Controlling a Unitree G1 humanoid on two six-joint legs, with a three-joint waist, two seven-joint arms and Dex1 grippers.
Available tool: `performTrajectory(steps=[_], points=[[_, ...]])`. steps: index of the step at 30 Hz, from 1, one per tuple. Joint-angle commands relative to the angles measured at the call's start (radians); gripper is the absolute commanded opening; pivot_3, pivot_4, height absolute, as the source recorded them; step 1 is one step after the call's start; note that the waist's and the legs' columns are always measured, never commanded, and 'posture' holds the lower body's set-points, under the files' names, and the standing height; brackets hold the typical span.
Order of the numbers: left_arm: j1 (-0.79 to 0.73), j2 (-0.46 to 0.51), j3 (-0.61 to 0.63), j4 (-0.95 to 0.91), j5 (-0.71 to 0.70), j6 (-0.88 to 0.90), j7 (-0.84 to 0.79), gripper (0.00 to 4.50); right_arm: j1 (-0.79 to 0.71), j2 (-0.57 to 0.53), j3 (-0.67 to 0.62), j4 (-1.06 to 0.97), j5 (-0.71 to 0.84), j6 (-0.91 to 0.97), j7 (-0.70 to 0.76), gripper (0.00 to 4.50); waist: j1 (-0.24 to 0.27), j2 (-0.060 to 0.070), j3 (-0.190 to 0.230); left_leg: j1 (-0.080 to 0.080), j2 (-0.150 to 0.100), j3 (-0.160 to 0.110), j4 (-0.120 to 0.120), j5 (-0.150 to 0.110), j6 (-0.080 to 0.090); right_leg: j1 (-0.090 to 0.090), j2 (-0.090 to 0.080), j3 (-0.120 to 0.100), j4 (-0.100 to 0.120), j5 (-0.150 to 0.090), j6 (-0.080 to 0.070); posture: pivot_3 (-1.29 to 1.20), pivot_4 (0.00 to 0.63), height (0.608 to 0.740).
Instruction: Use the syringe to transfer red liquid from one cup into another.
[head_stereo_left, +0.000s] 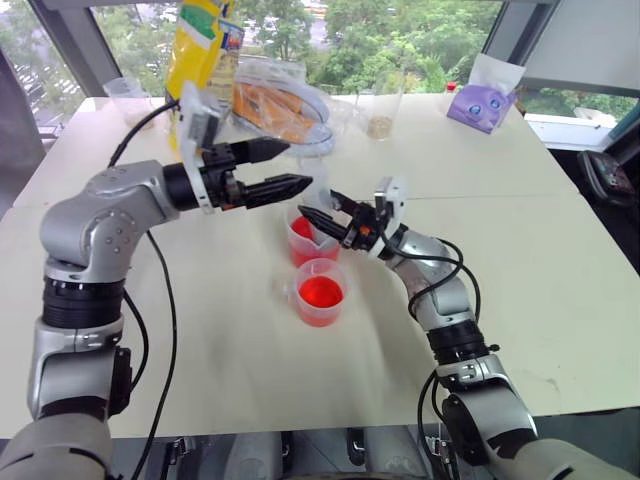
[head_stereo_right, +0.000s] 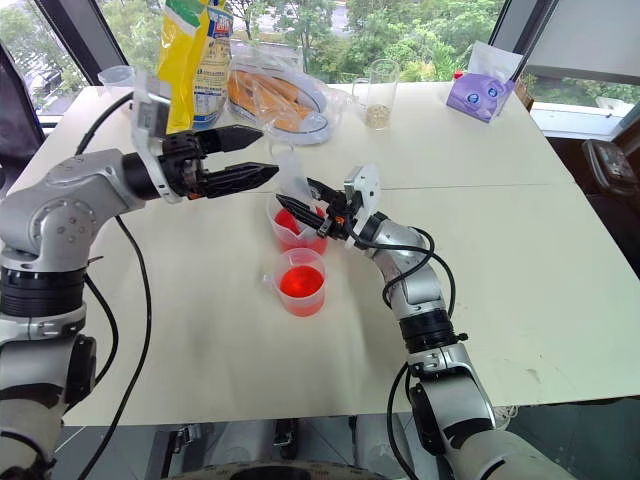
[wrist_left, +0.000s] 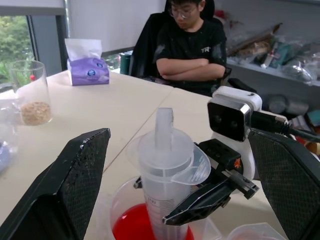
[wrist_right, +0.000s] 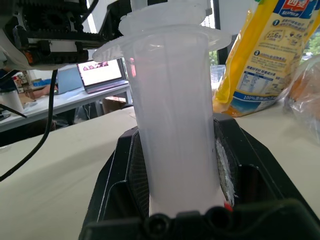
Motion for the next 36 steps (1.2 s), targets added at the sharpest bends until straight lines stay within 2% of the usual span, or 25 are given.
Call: performTrajectory(steps=[1,4,7,14,15,25,36], points=[[-0.028,-0.009,0.007,-0.002,0.013,-0.011,0.000,4.50,-0.007,-0.004,0.006,-0.026,-0.003,-0.021,0.007,1.42,0.000,0.000,0.000,0.000,0.000,0.000,0.000,0.000,0.000,0.000,0.000,0.000,0.000,0.000,0.000,0.00,0.150,0.740],[-0.035,-0.024,0.002,0.008,0.024,-0.012,0.001,4.50,-0.006,-0.004,0.010,-0.031,-0.002,-0.018,0.008,1.42,0.000,0.000,0.000,0.000,0.000,0.000,0.000,0.000,0.000,0.000,0.000,0.000,0.000,0.000,0.000,0.00,0.150,0.740],[-0.040,-0.037,-0.001,0.019,0.034,-0.012,0.001,3.68,-0.008,-0.004,0.013,-0.031,-0.002,-0.019,0.008,1.42,0.000,0.000,0.000,0.000,0.000,0.000,0.000,0.000,0.000,0.000,0.000,0.000,0.000,0.000,0.000,0.00,0.150,0.740],[-0.032,-0.051,-0.001,0.017,0.040,-0.004,-0.009,0.13,-0.007,-0.009,0.016,-0.036,-0.001,-0.015,0.010,1.42,0.000,0.000,0.000,0.000,0.000,0.000,0.000,0.000,0.000,0.000,0.000,0.000,0.000,0.000,0.000,0.00,0.150,0.740],[-0.031,-0.052,-0.002,0.016,0.042,-0.004,-0.010,0.01,-0.007,-0.009,0.016,-0.036,-0.001,-0.014,0.010,1.42,0.000,0.000,0.000,0.000,0.000,0.000,0.000,0.000,0.000,0.000,0.000,0.000,0.000,0.000,0.000,0.00,0.150,0.740],[-0.064,-0.049,0.012,0.027,0.063,-0.018,0.001,0.01,0.000,-0.013,0.022,-0.028,-0.005,-0.002,0.017,1.42,0.000,0.000,0.000,0.000,0.000,0.000,0.000,0.000,0.000,0.000,0.000,0.000,0.000,0.000,0.000,0.00,0.150,0.740],[-0.113,0.001,0.051,0.034,0.060,-0.005,-0.018,0.01,0.027,-0.024,0.039,-0.054,-0.003,0.039,0.027,1.42,0.000,0.000,0.000,0.000,0.000,0.000,0.000,0.000,0.000,0.000,0.000,0.000,0.000,0.000,0.000,0.00,0.150,0.740]])
